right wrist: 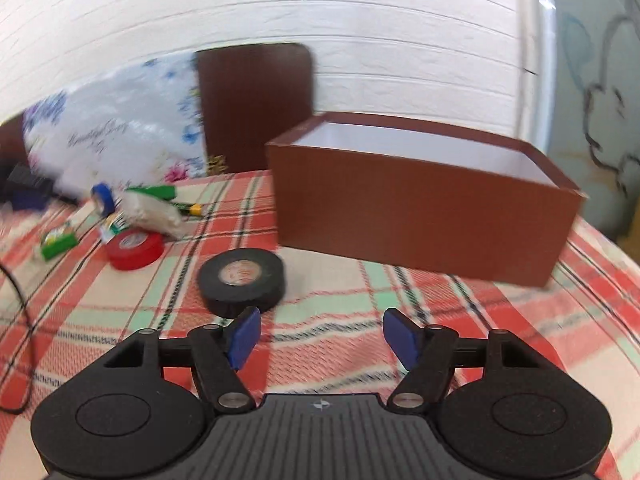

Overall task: Organize objects
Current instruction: 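Move the right tool to the black tape roll and grasp it, then carry the black tape into the brown box and release it, then return the right tool to the table and grasp the red tape roll, then carry the red tape into the brown box and release it, then move the right tool to the green snack box and grasp it, then carry the green snack box into the brown box and release it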

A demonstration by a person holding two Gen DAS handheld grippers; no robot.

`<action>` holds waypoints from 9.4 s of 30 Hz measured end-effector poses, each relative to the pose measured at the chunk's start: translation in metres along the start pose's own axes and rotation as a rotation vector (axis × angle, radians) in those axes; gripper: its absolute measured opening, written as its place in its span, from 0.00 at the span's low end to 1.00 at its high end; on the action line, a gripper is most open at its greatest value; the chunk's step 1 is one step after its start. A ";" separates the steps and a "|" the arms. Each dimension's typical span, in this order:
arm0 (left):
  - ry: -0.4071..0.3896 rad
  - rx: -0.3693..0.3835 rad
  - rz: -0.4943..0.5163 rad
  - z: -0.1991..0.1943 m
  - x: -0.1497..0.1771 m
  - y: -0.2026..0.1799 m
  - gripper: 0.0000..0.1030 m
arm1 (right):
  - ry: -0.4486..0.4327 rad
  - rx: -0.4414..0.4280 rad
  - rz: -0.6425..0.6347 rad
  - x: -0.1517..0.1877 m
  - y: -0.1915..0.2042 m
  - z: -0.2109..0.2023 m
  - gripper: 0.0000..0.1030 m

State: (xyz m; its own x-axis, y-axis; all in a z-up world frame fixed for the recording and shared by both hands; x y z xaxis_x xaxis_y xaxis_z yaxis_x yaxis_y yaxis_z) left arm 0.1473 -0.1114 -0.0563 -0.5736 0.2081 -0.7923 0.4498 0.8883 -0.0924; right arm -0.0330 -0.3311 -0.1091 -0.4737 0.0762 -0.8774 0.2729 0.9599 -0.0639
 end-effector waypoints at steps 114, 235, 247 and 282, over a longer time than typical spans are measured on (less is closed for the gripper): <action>0.076 -0.284 -0.266 -0.085 0.098 0.182 0.63 | 0.123 -0.375 -0.141 -0.034 0.175 0.095 0.96; 0.039 -0.038 -0.539 -0.033 0.087 0.192 0.43 | 0.019 -0.522 -0.348 -0.043 0.282 0.068 0.23; 0.081 -0.103 -0.374 0.009 0.008 0.195 0.90 | -0.009 -0.509 -0.410 -0.044 0.285 0.059 0.55; 0.067 0.470 0.209 0.088 -0.091 -0.278 0.44 | -0.157 0.096 -0.035 -0.130 -0.064 0.080 0.57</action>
State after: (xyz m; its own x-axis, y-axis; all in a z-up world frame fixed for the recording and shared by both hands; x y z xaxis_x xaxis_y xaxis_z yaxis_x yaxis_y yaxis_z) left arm 0.1340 -0.4135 -0.0116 -0.4741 0.4008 -0.7840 0.8096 0.5484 -0.2092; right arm 0.0778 -0.4238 -0.0288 -0.3495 -0.0073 -0.9369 0.3412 0.9303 -0.1345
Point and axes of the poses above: each gripper's, at about its wrist camera, not at the fingertips, and z roughly the way its jaws point, y to its left, x to its underside, the point moved 8 cm from there along z, roughly the way its jaws point, and after that the axes turned 9 degrees about x, right-handed, at the moved point
